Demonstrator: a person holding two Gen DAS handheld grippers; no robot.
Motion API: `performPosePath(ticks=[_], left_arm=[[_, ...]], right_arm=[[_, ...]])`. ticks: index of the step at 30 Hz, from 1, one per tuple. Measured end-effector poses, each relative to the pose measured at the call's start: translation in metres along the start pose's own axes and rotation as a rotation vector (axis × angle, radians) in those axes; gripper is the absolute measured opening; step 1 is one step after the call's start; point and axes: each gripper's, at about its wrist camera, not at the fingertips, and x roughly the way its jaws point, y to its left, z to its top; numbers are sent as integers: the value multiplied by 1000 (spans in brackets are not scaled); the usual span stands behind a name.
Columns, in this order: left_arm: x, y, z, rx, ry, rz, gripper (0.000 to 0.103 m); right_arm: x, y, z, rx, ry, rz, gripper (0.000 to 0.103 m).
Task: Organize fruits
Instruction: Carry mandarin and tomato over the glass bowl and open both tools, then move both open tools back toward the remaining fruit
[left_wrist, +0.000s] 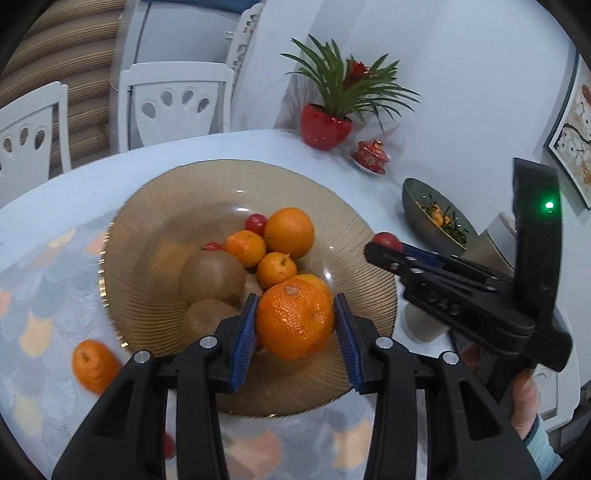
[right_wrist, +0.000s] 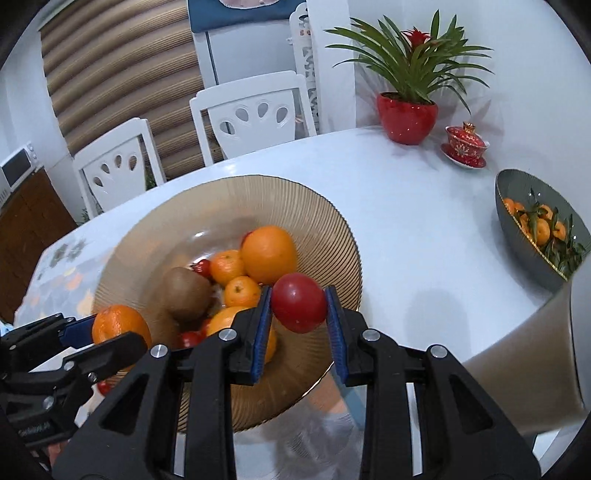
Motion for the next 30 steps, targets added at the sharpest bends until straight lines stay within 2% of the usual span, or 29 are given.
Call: performPosePath(ticks=[4,5,6,7,9,12,15,18,21,23,25,28,30], left_arm=[[2,-7,5,16,-22,12,42],[1,-7,5,11,-26,11,47],[-1,-7,6,4,-28,8,62],[-9,-7,5,-6,-46,-9,66],[-22,-9,7,10,-70,-25,66],[-40,-7,7,14,-96,1,67],[-59,2,5,-25,-116,6,68],[-80,14,-1,-72,-138,20,76],[-103,24,-11,-113,-160,13,76],[-121,29,-22,-124,-177,24,76],[-138,37,-39,-149,-192,54,76],[-156,53,-70,-186,-190,100,75],[-162,60,-89,-190,-173,127,74]], right_arm=[[3,-1,7,0,-11,-7,31],[2,0,7,-4,-14,-12,35],[-1,0,7,-8,-24,-20,46],[-4,0,6,-11,-31,-21,48],[-10,1,3,-15,-38,-20,48],[-22,2,-1,-10,-44,-2,48],[-40,11,-6,-28,-66,25,48],[-59,25,-13,-62,-84,42,48],[-76,42,-22,-101,-97,70,48],[-90,57,-33,-137,-107,105,50],[-98,72,-50,-159,-99,157,57],[-100,90,-75,-152,-56,294,58],[-98,109,-95,-198,-53,301,55]])
